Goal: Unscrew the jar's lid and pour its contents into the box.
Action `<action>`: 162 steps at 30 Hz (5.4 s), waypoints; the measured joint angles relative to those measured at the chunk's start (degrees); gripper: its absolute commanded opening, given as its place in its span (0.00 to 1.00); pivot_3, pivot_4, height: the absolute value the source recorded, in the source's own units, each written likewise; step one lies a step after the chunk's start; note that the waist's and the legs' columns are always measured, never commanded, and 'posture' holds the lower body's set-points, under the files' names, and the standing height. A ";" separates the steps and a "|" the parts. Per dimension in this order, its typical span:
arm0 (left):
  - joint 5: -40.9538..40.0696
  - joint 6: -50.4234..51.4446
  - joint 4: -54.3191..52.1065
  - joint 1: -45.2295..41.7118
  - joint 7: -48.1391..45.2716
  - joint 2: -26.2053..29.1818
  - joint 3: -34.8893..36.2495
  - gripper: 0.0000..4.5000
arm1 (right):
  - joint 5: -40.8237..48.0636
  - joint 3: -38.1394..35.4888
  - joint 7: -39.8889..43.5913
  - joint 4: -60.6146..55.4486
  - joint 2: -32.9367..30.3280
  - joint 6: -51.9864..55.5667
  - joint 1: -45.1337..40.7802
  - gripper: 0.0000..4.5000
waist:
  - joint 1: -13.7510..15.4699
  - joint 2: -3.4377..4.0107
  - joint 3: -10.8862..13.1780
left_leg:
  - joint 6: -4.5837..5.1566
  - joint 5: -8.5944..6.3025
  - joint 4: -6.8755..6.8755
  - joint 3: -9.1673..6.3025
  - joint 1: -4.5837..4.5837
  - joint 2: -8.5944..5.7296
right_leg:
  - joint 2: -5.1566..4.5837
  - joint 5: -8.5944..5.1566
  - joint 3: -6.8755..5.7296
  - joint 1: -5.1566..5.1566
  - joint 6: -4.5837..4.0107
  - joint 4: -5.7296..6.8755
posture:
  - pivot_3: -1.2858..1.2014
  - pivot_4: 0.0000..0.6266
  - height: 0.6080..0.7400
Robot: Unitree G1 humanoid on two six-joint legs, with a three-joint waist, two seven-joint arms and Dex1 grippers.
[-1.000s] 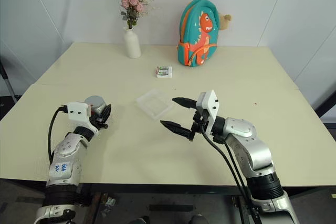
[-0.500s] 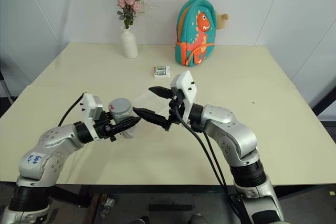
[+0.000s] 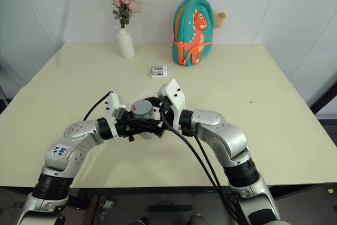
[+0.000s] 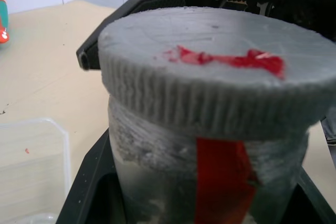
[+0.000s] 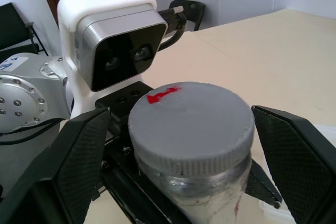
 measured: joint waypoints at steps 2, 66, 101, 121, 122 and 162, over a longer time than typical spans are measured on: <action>0.22 -0.12 0.00 0.08 -0.11 0.00 0.00 0.44 | 0.02 -0.03 -0.01 0.00 -0.01 0.21 -0.05 1.00 | 0.00 0.00 0.00 | 0.00 0.00 0.00 0.00 0.00 0.00 | 0.00 0.00 0.00 0.00 0.00 0.00 | 0.52 0.24 1.00; -4.12 -0.20 2.19 -2.94 -16.11 2.29 -0.39 0.44 | 1.01 0.32 17.57 7.74 -1.03 -4.19 -8.09 1.00 | -0.06 0.01 0.00 | -0.04 -0.04 0.06 0.04 -0.02 0.10 | 0.09 -0.05 -0.02 -0.17 -0.08 0.23 | 0.52 0.24 1.00; -3.56 0.89 1.66 -1.67 -15.37 3.26 0.75 0.44 | 7.75 -6.06 21.54 4.31 -9.33 -2.48 -3.28 1.00 | -0.87 0.02 0.02 | -0.03 -0.05 0.16 0.15 -0.01 0.21 | 0.19 -0.06 0.11 -0.19 -0.07 0.32 | 0.52 0.24 1.00; -3.47 0.88 1.97 -2.52 -14.58 2.22 0.28 0.44 | -0.12 0.36 16.82 9.78 -1.74 -6.60 -6.64 1.00 | -0.07 0.03 0.02 | -0.04 -0.05 0.15 0.15 -0.03 0.20 | 0.19 -0.06 0.11 -0.22 -0.07 0.32 | 0.52 0.24 1.00; -3.46 0.88 1.96 -2.52 -14.47 2.19 0.26 0.44 | -0.05 0.31 16.81 9.76 -1.98 -6.55 -6.63 1.00 | -0.07 0.03 0.02 | -0.04 -0.05 0.15 0.15 -0.03 0.20 | 0.19 -0.06 0.11 -0.22 -0.07 0.32 | 0.52 0.24 1.00; -3.34 0.83 1.98 -2.49 -15.72 2.11 0.09 0.44 | 4.78 -0.78 16.86 4.55 -5.16 -0.57 -5.65 1.00 | -0.10 0.03 0.02 | -0.02 -0.09 0.24 0.23 -0.04 0.20 | 0.20 -0.05 0.21 -0.24 -0.05 0.33 | 0.52 0.24 1.00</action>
